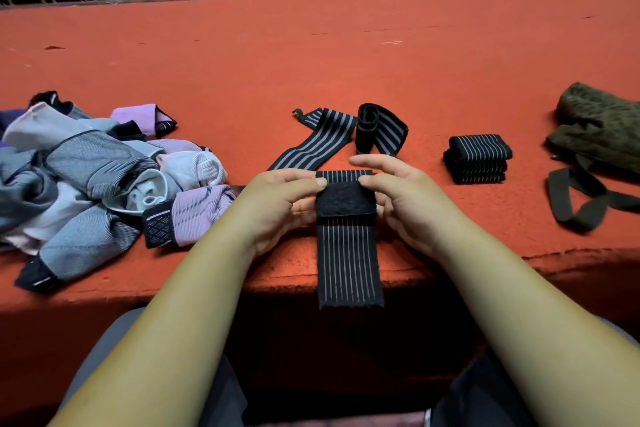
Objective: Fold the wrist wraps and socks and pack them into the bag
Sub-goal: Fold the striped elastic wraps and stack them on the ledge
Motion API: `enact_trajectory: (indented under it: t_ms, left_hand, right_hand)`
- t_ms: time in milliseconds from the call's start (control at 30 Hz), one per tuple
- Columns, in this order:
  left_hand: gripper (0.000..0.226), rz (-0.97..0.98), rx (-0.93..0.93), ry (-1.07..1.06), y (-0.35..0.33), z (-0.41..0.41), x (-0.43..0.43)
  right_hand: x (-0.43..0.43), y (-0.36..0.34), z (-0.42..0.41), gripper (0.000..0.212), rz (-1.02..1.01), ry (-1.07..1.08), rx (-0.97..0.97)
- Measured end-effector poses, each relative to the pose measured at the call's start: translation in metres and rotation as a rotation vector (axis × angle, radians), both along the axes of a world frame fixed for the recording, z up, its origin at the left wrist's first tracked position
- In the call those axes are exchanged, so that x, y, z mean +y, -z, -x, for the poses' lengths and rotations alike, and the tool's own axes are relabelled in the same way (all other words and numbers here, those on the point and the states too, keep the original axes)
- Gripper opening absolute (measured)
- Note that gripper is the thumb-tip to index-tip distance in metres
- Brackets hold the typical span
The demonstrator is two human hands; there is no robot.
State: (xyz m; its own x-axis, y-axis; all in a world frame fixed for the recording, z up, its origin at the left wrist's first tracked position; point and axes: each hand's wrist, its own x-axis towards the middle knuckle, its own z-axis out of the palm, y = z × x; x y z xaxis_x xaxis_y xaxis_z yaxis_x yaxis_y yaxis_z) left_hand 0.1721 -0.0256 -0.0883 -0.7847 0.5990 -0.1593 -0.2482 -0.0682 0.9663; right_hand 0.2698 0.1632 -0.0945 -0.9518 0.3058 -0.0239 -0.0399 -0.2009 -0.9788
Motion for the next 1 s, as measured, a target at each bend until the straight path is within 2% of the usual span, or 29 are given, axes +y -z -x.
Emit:
enact_trajectory:
  t_ms: [67, 167, 267, 367, 600, 800, 900, 1000]
  left_hand:
    - [0.009, -0.032, -0.014, -0.068, 0.001, 0.002, 0.001]
    - [0.022, -0.05, 0.017, -0.137, 0.001, 0.005, 0.003]
    - [0.023, -0.027, 0.008, -0.04, 0.0, 0.004, 0.0]
    - [0.013, 0.053, 0.046, 0.059, 0.005, 0.004, -0.001]
    - [0.013, 0.017, 0.137, -0.034, 0.006, 0.005, 0.002]
    - [0.016, 0.0, 0.028, -0.053, 0.003, 0.007, 0.001]
    - [0.029, -0.006, -0.044, -0.031, -0.001, 0.005, 0.002]
    - [0.043, 0.02, -0.038, 0.007, -0.002, 0.003, 0.002]
  right_hand:
    - [-0.001, 0.003, 0.0, 0.026, -0.054, -0.02, -0.034]
    - [-0.004, 0.004, -0.003, 0.015, -0.24, -0.055, -0.106]
    - [-0.004, 0.007, -0.001, 0.011, -0.308, 0.014, -0.121]
    - [-0.004, 0.009, 0.001, 0.012, -0.252, 0.06, -0.072]
    - [-0.006, 0.005, -0.002, 0.018, -0.228, 0.032, -0.1]
    - [-0.006, 0.002, -0.001, 0.032, 0.062, -0.018, -0.03]
    - [-0.005, -0.004, -0.001, 0.042, 0.177, -0.004, -0.007]
    - [-0.005, -0.007, -0.002, 0.041, 0.151, 0.024, -0.004]
